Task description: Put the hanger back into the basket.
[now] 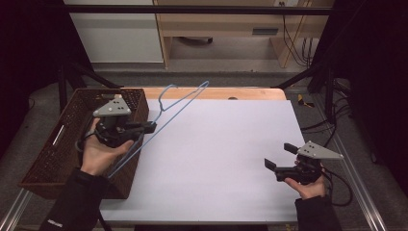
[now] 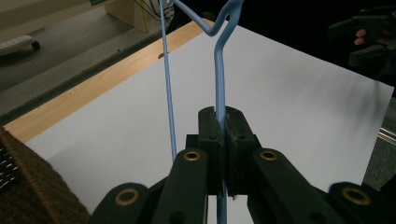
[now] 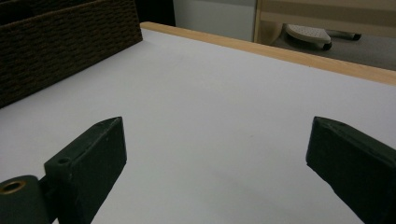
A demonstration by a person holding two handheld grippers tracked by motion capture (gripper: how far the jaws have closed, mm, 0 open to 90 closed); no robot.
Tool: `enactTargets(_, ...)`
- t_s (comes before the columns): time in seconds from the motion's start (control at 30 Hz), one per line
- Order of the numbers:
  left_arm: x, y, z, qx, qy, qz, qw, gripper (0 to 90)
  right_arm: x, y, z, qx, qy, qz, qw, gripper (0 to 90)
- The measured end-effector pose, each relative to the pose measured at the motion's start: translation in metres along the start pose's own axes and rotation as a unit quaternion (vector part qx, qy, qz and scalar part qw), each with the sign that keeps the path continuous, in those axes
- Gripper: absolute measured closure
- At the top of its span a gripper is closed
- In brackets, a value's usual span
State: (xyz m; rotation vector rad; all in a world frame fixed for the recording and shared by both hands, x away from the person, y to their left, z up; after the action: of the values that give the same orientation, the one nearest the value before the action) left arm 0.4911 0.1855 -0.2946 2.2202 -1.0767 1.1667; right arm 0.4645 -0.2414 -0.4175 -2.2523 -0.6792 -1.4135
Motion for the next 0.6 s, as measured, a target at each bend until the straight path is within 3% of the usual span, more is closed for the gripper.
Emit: enactTargets(0.6,-0.011,-0.045,-0.044,0.015,0.007,-0.008,0.9998,87.3,0.0,0.001,-0.001,-0.001,0.002,0.001,1.0,5.1)
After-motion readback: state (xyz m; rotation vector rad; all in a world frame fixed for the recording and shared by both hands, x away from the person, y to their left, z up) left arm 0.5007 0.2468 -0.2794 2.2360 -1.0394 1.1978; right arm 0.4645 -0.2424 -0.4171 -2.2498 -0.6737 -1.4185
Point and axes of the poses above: each handheld gripper's, and its own axes: z roughly forward along the jaws, x roughly out of its top, y roughly to its right, the point moved 6 cm from there along z, roughly forward along the jaws, and after that the axes turned 2 degrees about -y, right-handed, at the moved point
